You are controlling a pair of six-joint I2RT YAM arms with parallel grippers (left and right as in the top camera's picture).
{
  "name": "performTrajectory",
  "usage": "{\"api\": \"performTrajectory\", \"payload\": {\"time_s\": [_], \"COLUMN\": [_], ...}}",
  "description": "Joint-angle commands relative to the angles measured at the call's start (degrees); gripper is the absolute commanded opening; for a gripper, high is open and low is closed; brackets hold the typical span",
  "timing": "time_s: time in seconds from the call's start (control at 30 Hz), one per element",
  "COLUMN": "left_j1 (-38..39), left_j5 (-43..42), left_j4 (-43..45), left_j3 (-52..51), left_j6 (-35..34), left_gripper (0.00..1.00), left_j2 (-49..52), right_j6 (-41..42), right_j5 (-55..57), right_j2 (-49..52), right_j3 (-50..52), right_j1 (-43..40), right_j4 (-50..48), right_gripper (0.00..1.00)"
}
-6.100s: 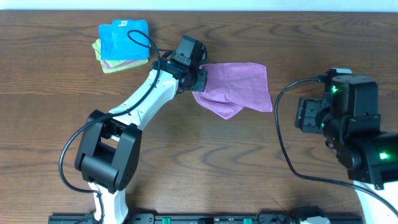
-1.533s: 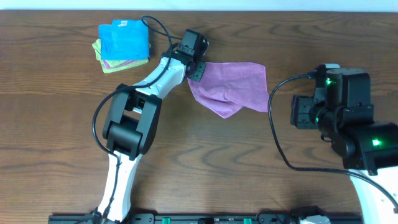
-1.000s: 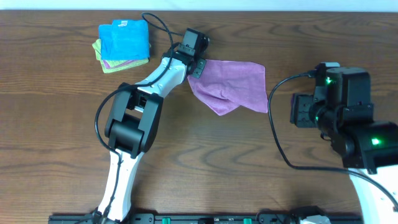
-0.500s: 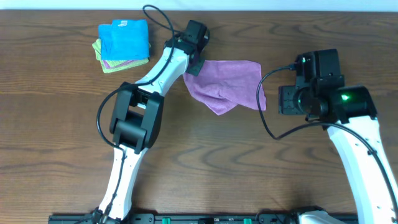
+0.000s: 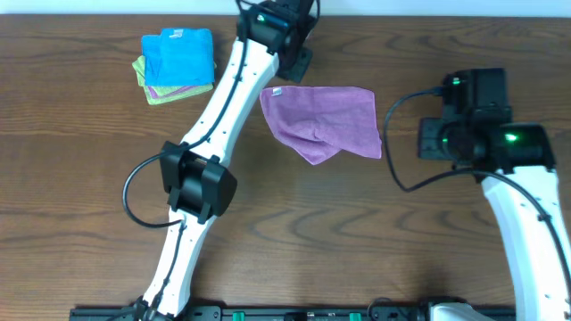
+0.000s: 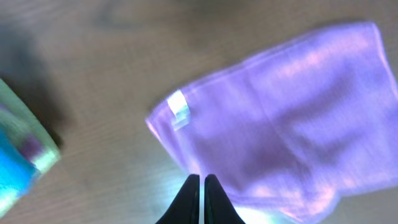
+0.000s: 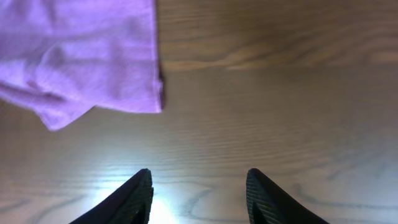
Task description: Fold the cloth
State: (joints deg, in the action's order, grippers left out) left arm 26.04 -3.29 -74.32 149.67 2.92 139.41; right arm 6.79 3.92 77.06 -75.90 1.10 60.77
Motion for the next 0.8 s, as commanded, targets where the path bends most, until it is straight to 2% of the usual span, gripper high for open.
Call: {"api": "performTrajectory", "payload": {"time_s": [0.0, 0.1, 0.2, 0.47, 0.67, 0.77], "left_j1": [-0.72, 0.44, 2.05, 4.9, 6.01, 6.29], "left_j5": [-9.73, -11.52, -11.52, -13.27, -7.19, -8.11], "left_j4": [-4.42, -8.72, -11.19, -17.0, -21.27, -22.47], "left_j3": [1.33, 1.33, 1.33, 1.33, 1.29, -0.48], "left_j6": [-1.88, -1.57, -1.16, 0.96, 1.16, 0.81], "left_gripper": [0.06, 0.06, 0.06, 0.06, 0.06, 0.06], "left_j2": [-2.71, -4.87, -6.51, -13.97, -24.13, -27.06], "right_j6": [0.37, -1.95, -2.19, -2.75, -3.28, -3.52], "right_j5": [-3.56, -10.08, -11.15, -11.61, -11.45, -11.5], "right_j2": [-3.96, -6.25, -7.23, -11.61, -15.67, -16.87], "right_j3": [0.09, 0.22, 1.44, 5.27, 5.27, 5.27], "right_j1": [-5.35, -10.78, -12.72, -12.83, -12.81, -12.81], "right_j4": [0.31, 0.87, 0.87, -0.98, -0.76, -0.5], "right_gripper": [0.54, 0.56, 0.56, 0.62, 0.69, 0.69]}}
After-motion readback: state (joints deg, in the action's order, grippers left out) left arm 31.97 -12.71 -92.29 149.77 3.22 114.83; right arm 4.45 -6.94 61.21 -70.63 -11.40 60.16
